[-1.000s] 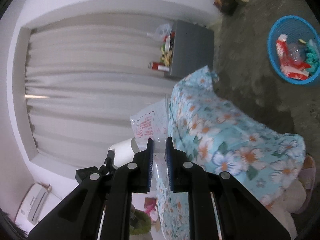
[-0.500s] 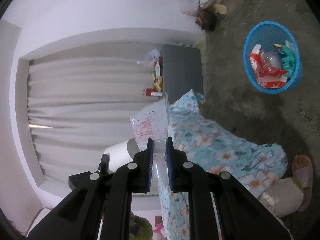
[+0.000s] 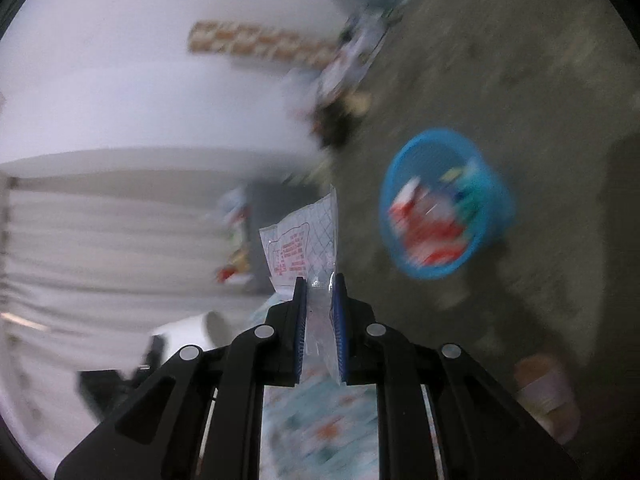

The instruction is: Collect trash

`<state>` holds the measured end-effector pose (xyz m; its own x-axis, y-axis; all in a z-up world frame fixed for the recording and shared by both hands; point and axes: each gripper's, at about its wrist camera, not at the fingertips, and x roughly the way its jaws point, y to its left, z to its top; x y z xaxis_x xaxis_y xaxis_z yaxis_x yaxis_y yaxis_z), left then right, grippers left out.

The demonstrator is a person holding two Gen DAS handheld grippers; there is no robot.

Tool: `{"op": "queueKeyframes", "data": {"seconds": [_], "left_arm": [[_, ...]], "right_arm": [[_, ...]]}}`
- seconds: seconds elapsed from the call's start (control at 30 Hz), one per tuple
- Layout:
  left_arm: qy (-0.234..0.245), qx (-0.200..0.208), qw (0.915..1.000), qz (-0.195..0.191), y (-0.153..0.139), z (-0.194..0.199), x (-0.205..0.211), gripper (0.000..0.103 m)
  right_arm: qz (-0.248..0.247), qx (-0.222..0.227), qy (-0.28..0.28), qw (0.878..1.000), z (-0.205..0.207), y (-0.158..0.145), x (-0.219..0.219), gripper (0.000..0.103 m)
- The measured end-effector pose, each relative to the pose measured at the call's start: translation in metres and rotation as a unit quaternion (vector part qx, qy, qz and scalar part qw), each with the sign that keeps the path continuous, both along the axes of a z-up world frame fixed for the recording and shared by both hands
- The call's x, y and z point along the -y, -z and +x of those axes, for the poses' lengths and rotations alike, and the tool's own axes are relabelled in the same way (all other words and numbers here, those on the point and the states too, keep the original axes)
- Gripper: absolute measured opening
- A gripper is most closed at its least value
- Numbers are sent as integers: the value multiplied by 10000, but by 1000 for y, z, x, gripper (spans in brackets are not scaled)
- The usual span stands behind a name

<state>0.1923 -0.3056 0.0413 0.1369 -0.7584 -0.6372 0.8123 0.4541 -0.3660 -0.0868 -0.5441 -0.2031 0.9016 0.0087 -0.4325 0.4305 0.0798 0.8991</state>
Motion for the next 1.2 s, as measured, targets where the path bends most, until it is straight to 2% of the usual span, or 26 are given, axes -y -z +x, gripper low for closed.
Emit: {"op": "queueKeyframes", "data": {"seconds": [0.07, 0.2, 0.27, 0.33, 0.37, 0.43, 0.6, 0.67, 0.73, 0.77, 0.8, 0.87, 0.97, 1.2], "left_arm": [[61, -4, 9999, 102, 12, 4, 22, 3], [238, 12, 9987, 461, 44, 13, 75, 3], [269, 9, 9974, 673, 62, 19, 100, 3], [291, -61, 9962, 821, 80, 26, 123, 3], [309, -110, 9955, 887, 91, 30, 135, 3], [325, -132, 9943, 1010, 109, 38, 156, 3], [276, -212, 9911, 1287, 157, 61, 201, 3], [257, -411, 9894, 1367, 177, 71, 214, 9], [138, -544, 9852, 1617, 198, 79, 223, 51], [-42, -495, 9834, 1745, 205, 82, 224, 53], [-127, -464, 9832, 1763, 208, 83, 224, 53], [-172, -547, 9842, 1673, 209, 87, 219, 54], [-296, -743, 9855, 1499, 200, 92, 206, 54], [-409, -351, 9911, 1213, 144, 85, 177, 57]], "right_arm": [[-341, -430, 218, 9983, -3, 1, 8, 13], [-1158, -1324, 380, 9837, 8, 7, 20, 13], [-1607, -1741, 385, 9708, 18, 10, 22, 13], [-2177, -2209, 336, 9501, 35, 16, 23, 13], [-2380, -2344, 252, 9422, 44, 21, 23, 13], [-2543, -2473, 95, 9349, 55, 31, 26, 13], [-2761, -2674, -164, 9230, 92, 58, 37, 14], [-2768, -2697, -261, 9219, 109, 70, 42, 16], [-2574, -2738, -538, 9252, 128, 92, 49, 26], [-2496, -2730, -614, 9270, 135, 96, 51, 41], [-2388, -2791, -707, 9274, 138, 106, 52, 47], [-2282, -2835, -695, 9288, 136, 111, 53, 47], [-2177, -2596, -608, 9389, 126, 107, 53, 55], [-1937, -2054, -383, 9586, 92, 89, 54, 56]]}}
